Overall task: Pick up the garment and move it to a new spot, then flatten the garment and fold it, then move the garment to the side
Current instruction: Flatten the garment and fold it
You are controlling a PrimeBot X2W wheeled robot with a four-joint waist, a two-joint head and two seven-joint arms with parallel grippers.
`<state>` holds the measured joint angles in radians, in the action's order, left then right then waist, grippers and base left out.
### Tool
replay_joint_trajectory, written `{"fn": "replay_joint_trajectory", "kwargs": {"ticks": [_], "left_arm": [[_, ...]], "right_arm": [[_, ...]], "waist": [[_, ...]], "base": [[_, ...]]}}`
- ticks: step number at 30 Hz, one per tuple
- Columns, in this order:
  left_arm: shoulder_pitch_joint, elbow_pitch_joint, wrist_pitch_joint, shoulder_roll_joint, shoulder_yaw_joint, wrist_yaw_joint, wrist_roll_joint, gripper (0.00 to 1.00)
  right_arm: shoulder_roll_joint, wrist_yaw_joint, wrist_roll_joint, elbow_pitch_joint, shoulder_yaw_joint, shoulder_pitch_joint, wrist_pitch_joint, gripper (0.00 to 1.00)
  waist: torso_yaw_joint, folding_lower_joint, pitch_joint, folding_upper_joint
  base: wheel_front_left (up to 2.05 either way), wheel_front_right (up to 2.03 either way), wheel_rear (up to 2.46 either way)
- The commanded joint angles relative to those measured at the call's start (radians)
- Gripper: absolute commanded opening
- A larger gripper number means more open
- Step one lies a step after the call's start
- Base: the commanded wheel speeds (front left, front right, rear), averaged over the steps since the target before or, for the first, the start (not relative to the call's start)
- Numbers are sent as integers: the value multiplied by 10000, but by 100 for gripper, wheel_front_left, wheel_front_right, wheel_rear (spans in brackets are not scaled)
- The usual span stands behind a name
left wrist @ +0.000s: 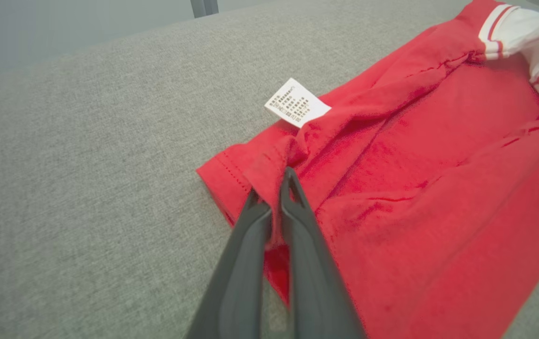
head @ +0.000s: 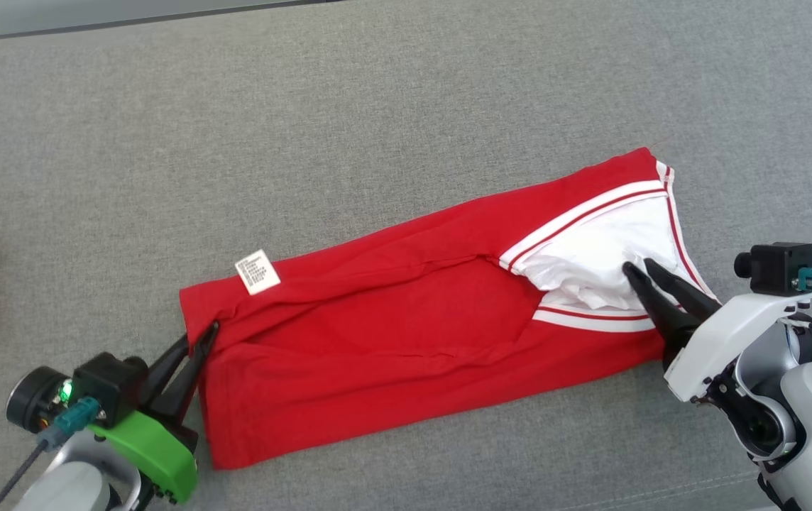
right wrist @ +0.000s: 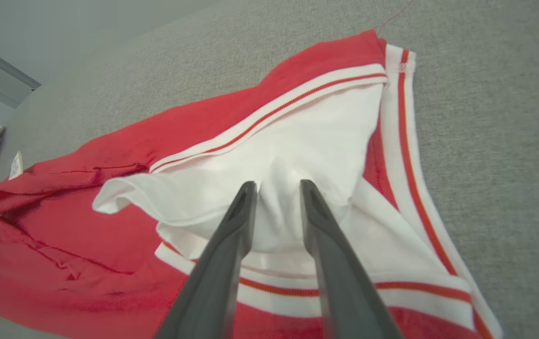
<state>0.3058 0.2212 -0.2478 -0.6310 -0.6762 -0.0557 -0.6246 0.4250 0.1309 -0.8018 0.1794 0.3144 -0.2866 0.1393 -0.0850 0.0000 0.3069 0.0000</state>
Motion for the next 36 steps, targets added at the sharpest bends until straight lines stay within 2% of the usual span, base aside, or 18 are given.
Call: {"fn": "replay_joint_trajectory", "kwargs": {"ticks": [1, 2, 6, 9, 13, 18, 21, 29, 32, 36], "left_arm": [[-273, 210, -82, -9, -127, -11, 245, 90], [-334, 314, -104, 11, -148, -7, 288, 100], [-604, 478, -134, 32, -54, 194, 364, 100], [-972, 156, -190, 128, 549, 630, 350, 100], [-1854, -999, -168, 580, 2013, 1240, 669, 100], [-2959, -2387, -169, 1706, 4015, 1714, 1415, 100], [-3529, -2783, -158, 2487, 4890, 1643, 1924, 100], [-4363, -2785, -160, 4368, 6416, 950, 2968, 100], [-4344, -2616, -161, 4941, 6723, 550, 3334, 100], [-3975, -2278, -161, 5380, 6999, 45, 3651, 100]], "right_arm": [[37, -4, 102, 164, 77, 124, -31, 100], [32, -4, 135, 250, 100, 104, -96, 100], [63, -4, 158, 408, 131, 62, -275, 100], [147, -4, 170, 430, 16, 146, -521, 100], [303, -4, 354, 346, -294, 427, -788, 100], [300, -4, 562, 266, -964, 952, -1135, 100], [205, -4, 851, 356, -1380, 1188, -1408, 100], [-415, -4, 1582, 1220, -1972, 1069, -1681, 100], [-573, -4, 1760, 1690, -1986, 670, -1573, 100], [-708, -4, 1930, 2387, -1825, -17, -1309, 100]], "waist": [[-35, 0, -12, 0], [-57, 0, -25, 0], [-155, 0, -109, 0], [-237, 0, -250, 0], [-231, 0, -501, 0], [-78, 0, -884, 0], [48, 0, -1087, 0], [313, 0, -1514, 0], [488, 0, -1463, 0], [730, 0, -1246, 0]], "base": [[0, 0, 0], [0, 0, 0], [0, 0, 0], [0, 0, 0], [0, 0, 0], [0, 0, 0], [0, 0, 0], [0, 0, 0], [0, 0, 0], [0, 0, 0]]}}
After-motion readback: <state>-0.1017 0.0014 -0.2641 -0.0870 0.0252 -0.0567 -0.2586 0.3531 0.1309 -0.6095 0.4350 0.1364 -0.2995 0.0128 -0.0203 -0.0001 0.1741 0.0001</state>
